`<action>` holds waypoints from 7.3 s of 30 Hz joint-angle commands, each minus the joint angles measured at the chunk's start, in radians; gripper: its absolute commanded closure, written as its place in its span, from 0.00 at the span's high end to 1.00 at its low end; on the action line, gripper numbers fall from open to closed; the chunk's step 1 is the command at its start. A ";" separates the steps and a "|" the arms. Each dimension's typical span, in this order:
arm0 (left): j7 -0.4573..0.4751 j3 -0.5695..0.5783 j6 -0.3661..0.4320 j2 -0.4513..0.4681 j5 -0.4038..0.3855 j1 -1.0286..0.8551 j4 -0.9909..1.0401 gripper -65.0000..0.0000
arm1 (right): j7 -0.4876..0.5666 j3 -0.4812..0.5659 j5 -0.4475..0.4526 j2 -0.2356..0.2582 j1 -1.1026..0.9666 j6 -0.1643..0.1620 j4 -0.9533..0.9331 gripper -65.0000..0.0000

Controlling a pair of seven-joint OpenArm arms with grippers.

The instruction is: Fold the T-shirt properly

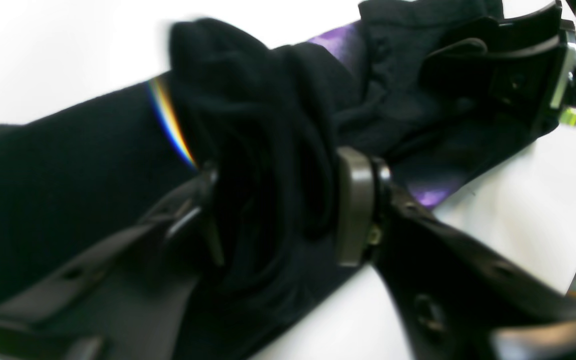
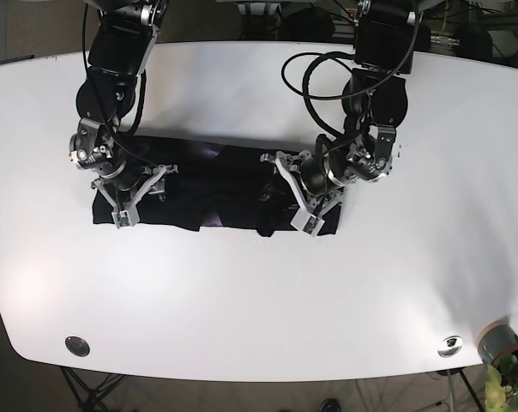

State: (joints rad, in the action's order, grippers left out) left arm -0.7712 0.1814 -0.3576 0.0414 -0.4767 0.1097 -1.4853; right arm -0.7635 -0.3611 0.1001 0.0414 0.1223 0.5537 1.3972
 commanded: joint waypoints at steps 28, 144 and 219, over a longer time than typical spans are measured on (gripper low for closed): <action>0.040 0.050 0.067 -0.001 0.086 0.061 -0.154 0.58 | 0.017 -0.005 0.010 0.007 0.024 0.004 0.024 0.53; 0.198 0.051 0.070 0.217 -0.164 0.015 0.182 0.65 | -0.256 0.113 0.583 0.010 -0.135 -0.169 0.511 0.04; 0.206 -0.310 0.065 0.357 -0.072 -0.230 -0.214 0.47 | -0.007 0.655 0.177 -0.170 -0.045 -0.275 0.316 0.81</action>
State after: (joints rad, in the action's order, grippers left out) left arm -0.5938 -0.1135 -0.2882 0.3840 -0.5385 -0.1349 -1.6840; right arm -0.7902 0.2916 0.2634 -0.1165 0.0605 0.2665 1.6627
